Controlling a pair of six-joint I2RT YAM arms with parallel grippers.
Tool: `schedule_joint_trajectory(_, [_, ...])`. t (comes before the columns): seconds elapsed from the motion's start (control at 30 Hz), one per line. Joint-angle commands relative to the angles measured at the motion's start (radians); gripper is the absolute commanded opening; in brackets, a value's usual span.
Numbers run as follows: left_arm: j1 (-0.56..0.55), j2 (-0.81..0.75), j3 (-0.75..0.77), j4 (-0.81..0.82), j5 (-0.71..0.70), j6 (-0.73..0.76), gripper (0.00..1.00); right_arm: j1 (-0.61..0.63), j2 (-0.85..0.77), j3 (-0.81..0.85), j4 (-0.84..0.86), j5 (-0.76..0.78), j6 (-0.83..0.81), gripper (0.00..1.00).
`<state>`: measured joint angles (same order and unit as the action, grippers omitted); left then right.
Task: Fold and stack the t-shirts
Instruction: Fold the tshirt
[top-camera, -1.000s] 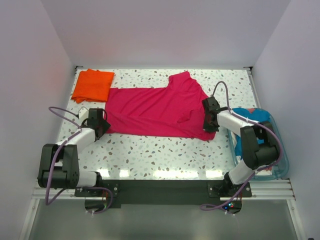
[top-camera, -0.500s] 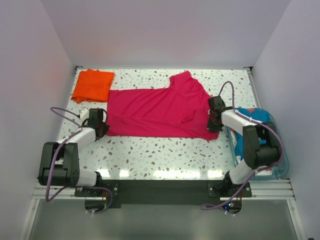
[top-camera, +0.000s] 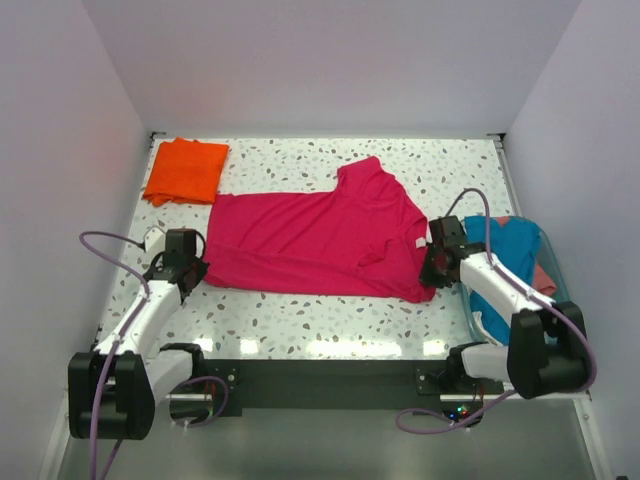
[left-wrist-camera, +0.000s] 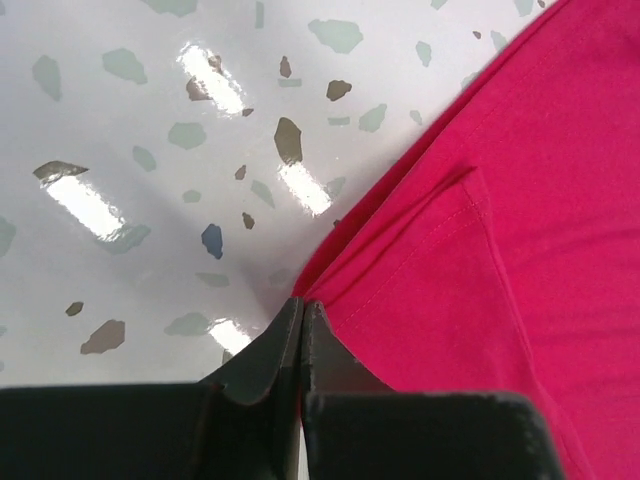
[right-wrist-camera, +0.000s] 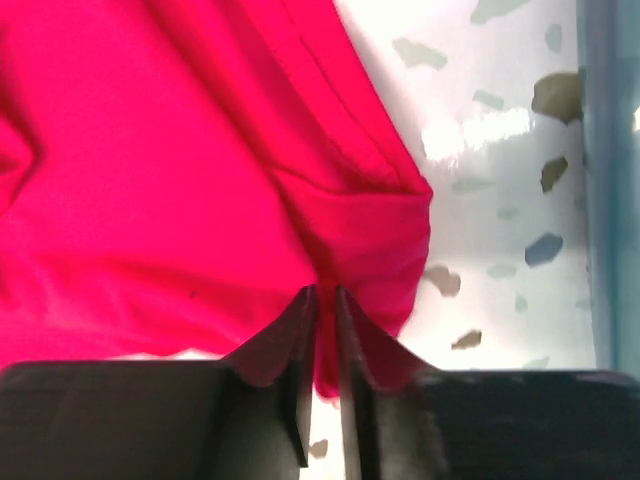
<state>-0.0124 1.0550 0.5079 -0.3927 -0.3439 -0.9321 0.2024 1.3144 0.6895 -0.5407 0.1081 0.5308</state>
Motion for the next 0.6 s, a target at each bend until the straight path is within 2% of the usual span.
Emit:
schedule_joint_trajectory(0.0, [0.009,-0.064,-0.016,-0.080,-0.023,0.006,0.06,0.000,-0.130,-0.022,-0.073,-0.054,0.041,0.19])
schedule_joint_trajectory(0.03, [0.009,-0.076,-0.012,-0.089,-0.023,0.016,0.24,0.002,-0.151,-0.019,-0.096,-0.054,0.041,0.28])
schedule_joint_trajectory(0.07, [0.011,-0.096,-0.005,-0.097,-0.023,0.024,0.35,0.000,-0.188,-0.012,-0.105,-0.051,0.041,0.46])
schedule_joint_trajectory(0.13, [0.009,-0.111,0.043,-0.110,-0.018,0.038,0.60,0.000,-0.204,0.040,-0.119,-0.029,0.023,0.60])
schedule_joint_trajectory(0.17, [0.011,-0.121,0.088,-0.106,-0.020,0.062,0.63,0.002,-0.193,0.066,-0.113,-0.010,0.006,0.66])
schedule_joint_trajectory(0.27, [0.009,-0.071,0.167,-0.002,-0.011,0.142,0.67,0.003,-0.126,0.207,-0.078,-0.057,-0.051,0.67])
schedule_joint_trajectory(0.33, [0.008,0.002,0.273,0.075,-0.001,0.177,0.61,0.011,-0.023,0.329,-0.027,-0.076,-0.081,0.67])
schedule_joint_trajectory(0.43, [0.000,0.208,0.412,0.141,0.006,0.206,0.56,0.020,0.135,0.496,0.025,-0.081,-0.115,0.68])
schedule_joint_trajectory(0.47, [-0.004,0.326,0.455,0.143,0.005,0.232,0.54,0.023,0.172,0.534,0.063,-0.077,-0.124,0.68])
schedule_joint_trajectory(0.57, [-0.027,0.536,0.657,0.141,-0.018,0.286,0.49,0.023,0.336,0.698,0.114,-0.053,-0.164,0.67])
